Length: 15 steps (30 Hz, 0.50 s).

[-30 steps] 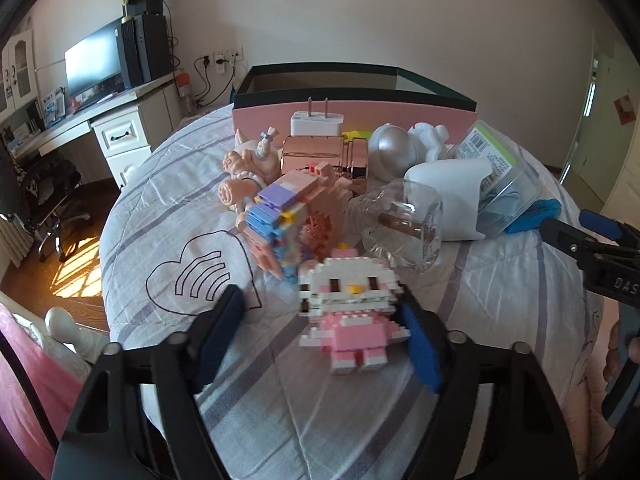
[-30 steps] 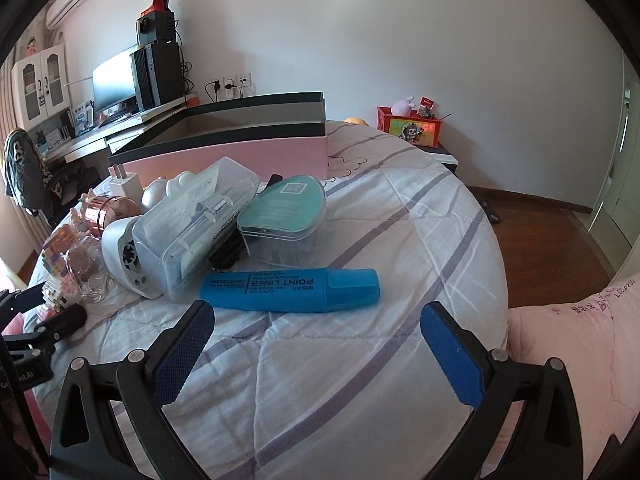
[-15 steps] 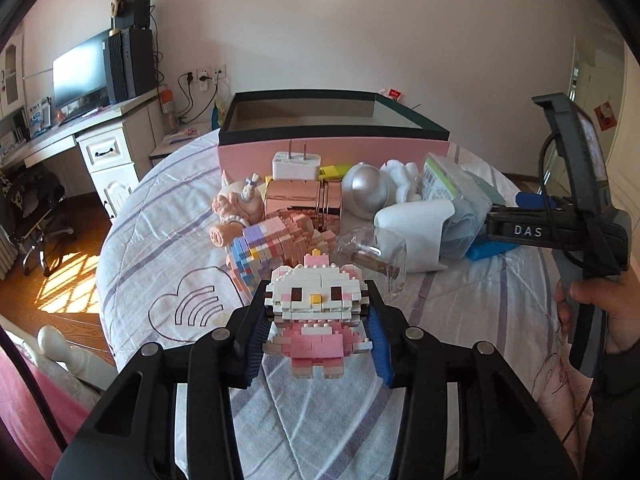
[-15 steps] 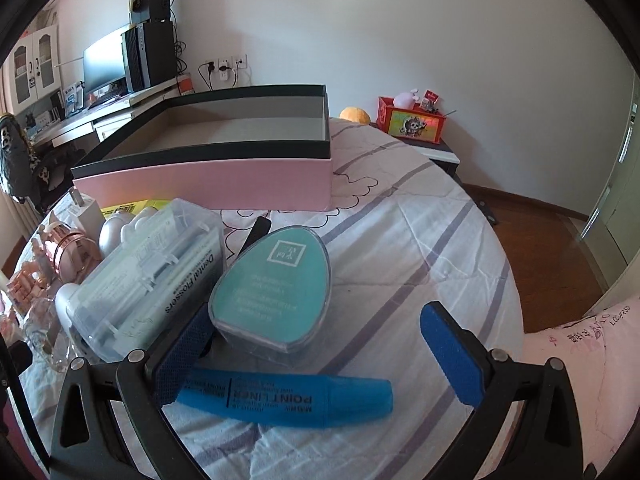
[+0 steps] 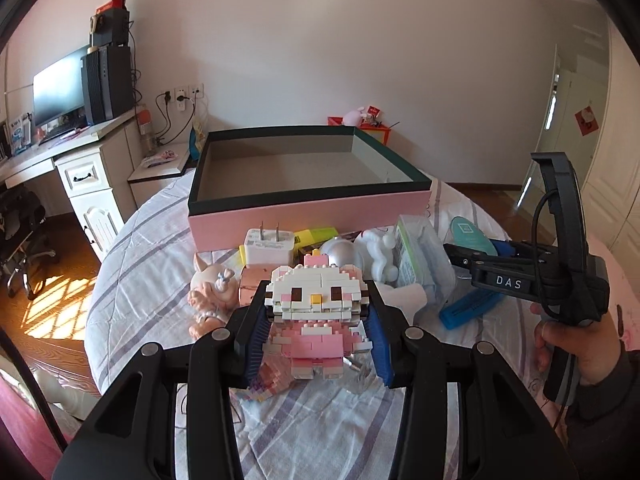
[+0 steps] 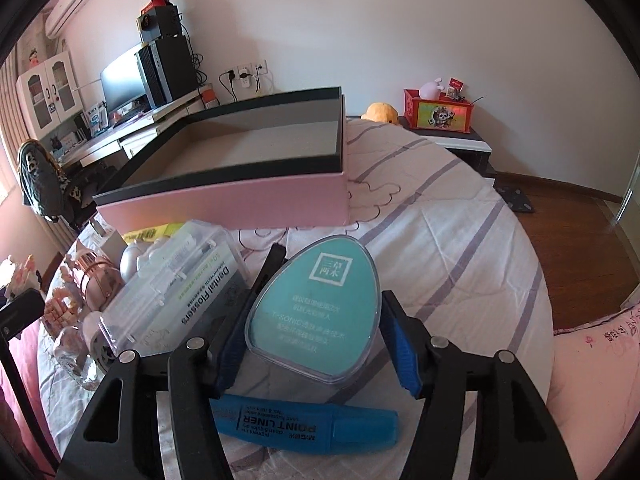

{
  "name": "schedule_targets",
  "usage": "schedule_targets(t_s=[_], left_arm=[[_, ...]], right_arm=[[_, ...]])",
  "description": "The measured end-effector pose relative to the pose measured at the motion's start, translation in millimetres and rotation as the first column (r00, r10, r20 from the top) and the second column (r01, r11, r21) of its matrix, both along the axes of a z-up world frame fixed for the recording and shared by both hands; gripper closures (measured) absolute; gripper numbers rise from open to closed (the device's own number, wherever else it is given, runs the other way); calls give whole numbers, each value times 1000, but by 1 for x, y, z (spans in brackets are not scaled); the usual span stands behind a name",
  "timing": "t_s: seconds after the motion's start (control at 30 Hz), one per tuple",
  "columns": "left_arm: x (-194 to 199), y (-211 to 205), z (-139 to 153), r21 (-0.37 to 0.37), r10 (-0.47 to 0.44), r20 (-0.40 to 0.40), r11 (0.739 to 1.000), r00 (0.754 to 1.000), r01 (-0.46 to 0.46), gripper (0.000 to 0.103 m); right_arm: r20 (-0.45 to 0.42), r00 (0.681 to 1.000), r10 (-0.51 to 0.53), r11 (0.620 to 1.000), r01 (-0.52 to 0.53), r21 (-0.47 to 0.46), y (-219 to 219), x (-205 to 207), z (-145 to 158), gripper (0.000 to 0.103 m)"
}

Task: Organize rigid objects
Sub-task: 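Close left tool on the Hello Kitty figure while right tool grasps the teal container, then carry both items into the pink box and open both tools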

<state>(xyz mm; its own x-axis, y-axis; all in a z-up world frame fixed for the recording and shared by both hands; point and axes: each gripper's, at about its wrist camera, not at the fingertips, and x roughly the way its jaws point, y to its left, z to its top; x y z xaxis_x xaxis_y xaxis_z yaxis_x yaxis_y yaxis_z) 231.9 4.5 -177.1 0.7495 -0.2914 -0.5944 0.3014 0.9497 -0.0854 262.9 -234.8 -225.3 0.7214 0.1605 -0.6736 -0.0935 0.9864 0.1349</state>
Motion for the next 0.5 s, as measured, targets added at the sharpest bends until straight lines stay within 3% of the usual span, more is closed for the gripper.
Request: schedule_targets(t_s=[0.2, 0.3, 0.5], left_arm=[[43, -9, 20, 5, -23, 24, 1000, 999, 23, 59], [78, -13, 26, 12, -29, -3, 999, 1000, 29, 59], [146, -20, 19, 64, 2, -58, 998, 998, 1, 59]], right_arm=[[73, 996, 55, 998, -56, 10, 10, 19, 38, 40], [103, 990, 93, 995, -94, 14, 22, 42, 56, 40], [56, 989, 136, 991, -136, 5, 50, 108, 58, 40]])
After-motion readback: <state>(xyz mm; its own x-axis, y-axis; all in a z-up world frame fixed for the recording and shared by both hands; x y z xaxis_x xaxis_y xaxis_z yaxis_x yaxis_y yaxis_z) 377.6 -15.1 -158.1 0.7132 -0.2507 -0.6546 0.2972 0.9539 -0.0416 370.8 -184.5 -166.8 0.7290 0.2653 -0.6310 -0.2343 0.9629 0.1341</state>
